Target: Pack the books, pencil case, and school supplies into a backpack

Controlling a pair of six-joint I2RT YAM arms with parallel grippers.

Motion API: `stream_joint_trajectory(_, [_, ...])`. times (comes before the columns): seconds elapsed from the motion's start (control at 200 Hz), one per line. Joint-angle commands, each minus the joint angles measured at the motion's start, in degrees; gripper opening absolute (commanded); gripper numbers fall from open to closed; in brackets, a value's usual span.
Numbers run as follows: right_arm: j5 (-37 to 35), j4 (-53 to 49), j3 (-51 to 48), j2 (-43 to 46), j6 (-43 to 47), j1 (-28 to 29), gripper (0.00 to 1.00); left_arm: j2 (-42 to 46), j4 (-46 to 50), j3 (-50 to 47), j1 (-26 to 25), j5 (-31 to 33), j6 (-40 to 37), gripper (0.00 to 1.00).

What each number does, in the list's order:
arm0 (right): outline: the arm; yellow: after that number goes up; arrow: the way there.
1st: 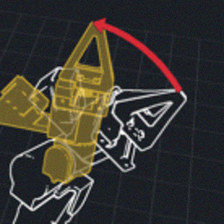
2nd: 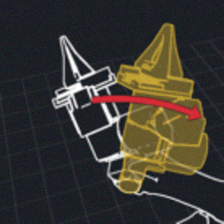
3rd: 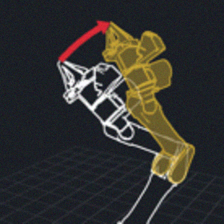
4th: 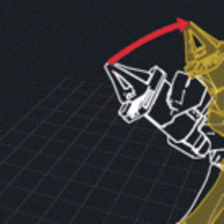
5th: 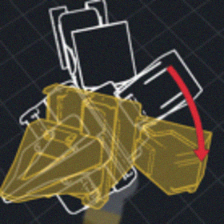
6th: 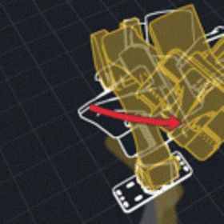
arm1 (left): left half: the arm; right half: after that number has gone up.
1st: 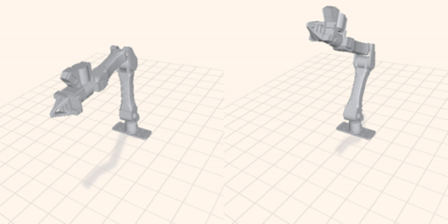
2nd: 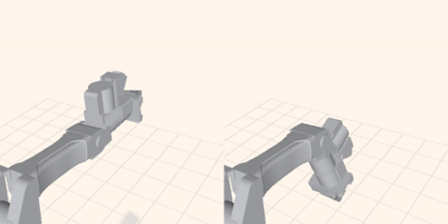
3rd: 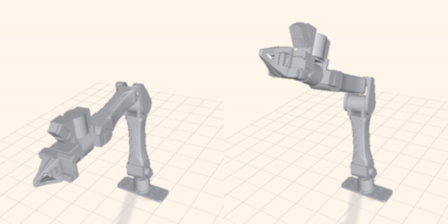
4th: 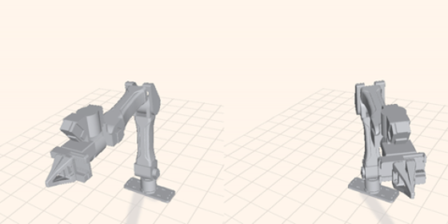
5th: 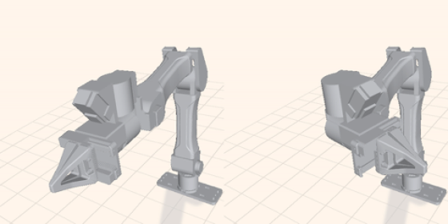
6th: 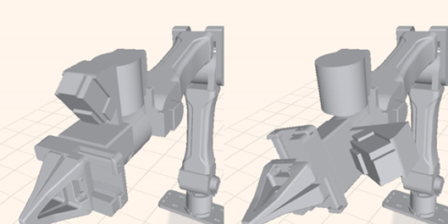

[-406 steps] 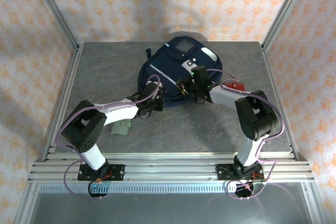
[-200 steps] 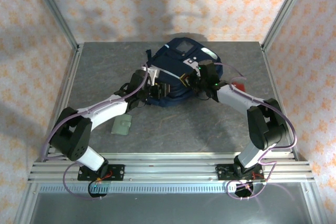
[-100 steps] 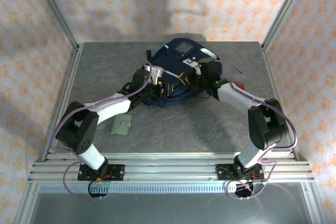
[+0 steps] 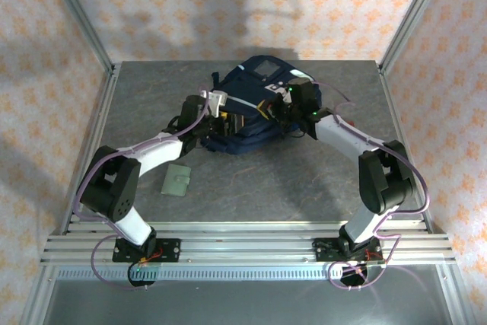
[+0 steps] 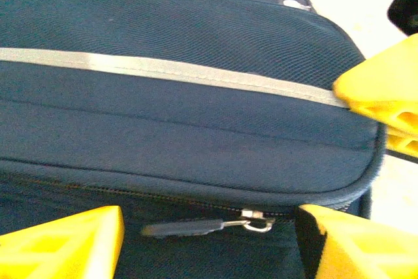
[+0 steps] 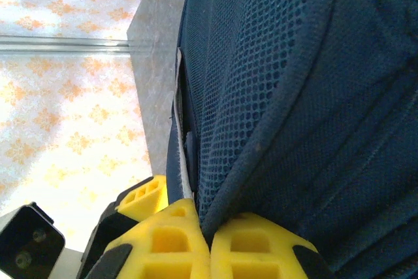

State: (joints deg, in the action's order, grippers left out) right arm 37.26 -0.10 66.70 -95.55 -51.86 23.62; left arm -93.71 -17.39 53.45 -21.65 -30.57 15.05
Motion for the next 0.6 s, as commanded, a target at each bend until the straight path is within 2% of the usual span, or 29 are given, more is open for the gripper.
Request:
stream_joint_trajectory(0.0, [6.85, 6.34, 4.33, 0.63, 2.63, 0.55, 0.00, -1.83, -3.90, 3.82, 0.03, -9.67, -1.44, 0.66])
stream_joint_trajectory(0.13, [7.40, 5.76, 4.65, -0.07, 3.36, 0.55, 0.00, -2.86, -5.15, 5.07, 0.06, -18.52, -0.68, 0.55])
stream_joint_trajectory(0.22, [7.75, 4.84, 5.83, -0.73, 4.32, 0.55, 0.00, -3.15, -3.14, 5.67, 0.09, -20.08, -1.64, 0.42])
stream_joint_trajectory(0.27, [7.88, 3.78, 6.83, -1.25, 4.94, 0.55, 0.00, -2.93, -2.43, 5.55, 0.04, -20.07, -1.93, 0.41])
stream_joint_trajectory(0.32, [8.16, 3.48, 7.33, -1.71, 5.26, 0.55, 0.00, -2.58, -1.92, 5.40, 0.06, -19.93, -2.28, 0.34])
stream_joint_trajectory(0.395, [8.19, 3.10, 7.64, -2.33, 5.53, 0.47, 0.00, -2.05, -1.08, 5.25, 0.03, -19.58, -3.08, 0.29])
stream_joint_trajectory(0.511, [8.40, 3.24, 7.52, -3.10, 5.28, 0.38, 0.00, -1.82, 0.00, 5.28, -0.27, -18.77, -4.00, 0.32])
stream_joint_trajectory(0.596, [8.62, 3.61, 7.36, -3.37, 5.13, 0.38, 0.00, -1.17, 0.79, 5.26, -1.08, -17.46, -5.35, 0.48])
